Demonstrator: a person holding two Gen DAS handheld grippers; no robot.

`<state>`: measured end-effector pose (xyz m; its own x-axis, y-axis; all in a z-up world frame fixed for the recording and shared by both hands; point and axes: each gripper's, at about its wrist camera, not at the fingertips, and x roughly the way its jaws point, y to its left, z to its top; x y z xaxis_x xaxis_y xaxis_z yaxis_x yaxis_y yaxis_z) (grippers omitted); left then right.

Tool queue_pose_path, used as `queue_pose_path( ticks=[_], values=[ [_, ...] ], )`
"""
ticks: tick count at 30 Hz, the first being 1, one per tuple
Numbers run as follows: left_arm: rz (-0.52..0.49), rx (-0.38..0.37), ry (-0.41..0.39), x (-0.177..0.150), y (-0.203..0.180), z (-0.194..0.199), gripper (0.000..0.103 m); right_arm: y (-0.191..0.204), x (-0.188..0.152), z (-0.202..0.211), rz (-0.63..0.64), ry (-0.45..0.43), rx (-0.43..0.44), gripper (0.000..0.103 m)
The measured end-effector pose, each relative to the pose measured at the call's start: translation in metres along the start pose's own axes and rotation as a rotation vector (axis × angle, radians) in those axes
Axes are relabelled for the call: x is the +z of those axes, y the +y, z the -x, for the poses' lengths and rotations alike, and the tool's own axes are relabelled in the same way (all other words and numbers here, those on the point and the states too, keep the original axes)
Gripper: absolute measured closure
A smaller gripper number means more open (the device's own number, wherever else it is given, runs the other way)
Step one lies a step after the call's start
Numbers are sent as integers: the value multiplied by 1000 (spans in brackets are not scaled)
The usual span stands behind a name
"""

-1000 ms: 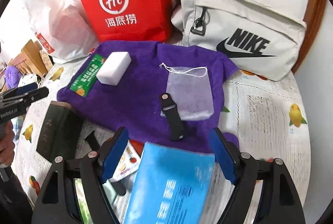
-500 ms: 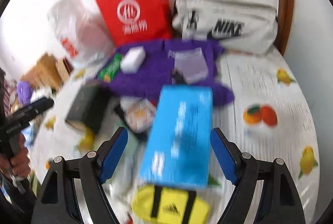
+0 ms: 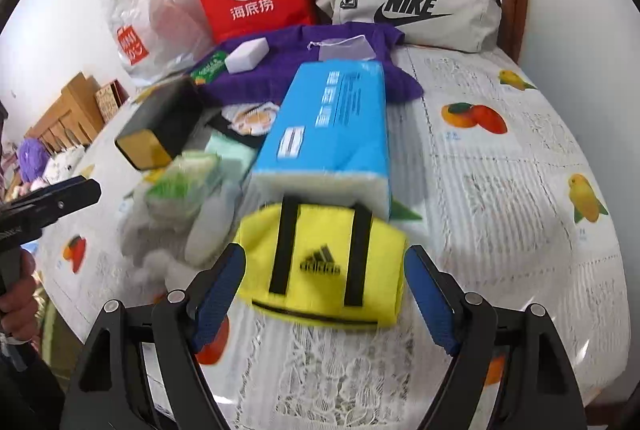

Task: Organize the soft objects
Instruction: 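Withdraw left tool from towel toward light green tissue pack, then grasp light green tissue pack with left tool while right tool grasps yellow pouch strap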

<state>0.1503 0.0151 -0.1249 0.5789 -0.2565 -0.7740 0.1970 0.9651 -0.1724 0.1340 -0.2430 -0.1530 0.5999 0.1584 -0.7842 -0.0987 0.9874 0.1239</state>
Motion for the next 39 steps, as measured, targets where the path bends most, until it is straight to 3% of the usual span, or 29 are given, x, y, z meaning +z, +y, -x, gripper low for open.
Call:
queue_pose_path(
  ticks=[7,11,13,15,17,19,21,25,34,36,37,39],
  values=[
    [11,-6,20,-9,0,-3,24,37,-13,-5,132,-57,-27,15],
    [36,-5,28,-11,9,-3,23,48,-12,-32,175,-38,-109,15],
    [38,-2,26,-12,12,-3,23,46,-12,-40,163,-51,-153,23],
    [38,2,24,-12,14,-4,23,44,-13,-40,163,-80,-181,57],
    [32,0,24,-10,14,-7,22,43,-14,-37,175,-65,-127,73],
    [20,-11,25,-8,10,-12,23,44,-15,-29,177,-77,-128,74],
    [-1,-23,33,-5,3,-17,22,44,-17,-20,173,-78,-127,85],
    [-65,-39,44,5,-19,-30,22,44,-20,-2,160,-88,-67,86],
    [-101,-27,110,20,-51,-79,19,37,-24,24,116,-119,19,89],
    [-104,-21,112,19,-53,-86,23,34,-24,29,99,-125,36,90],
    [-109,-22,108,18,-53,-87,38,32,-24,30,92,-124,48,90],
    [-103,-33,99,17,-52,-87,43,30,-23,32,82,-127,59,90]
  ],
)
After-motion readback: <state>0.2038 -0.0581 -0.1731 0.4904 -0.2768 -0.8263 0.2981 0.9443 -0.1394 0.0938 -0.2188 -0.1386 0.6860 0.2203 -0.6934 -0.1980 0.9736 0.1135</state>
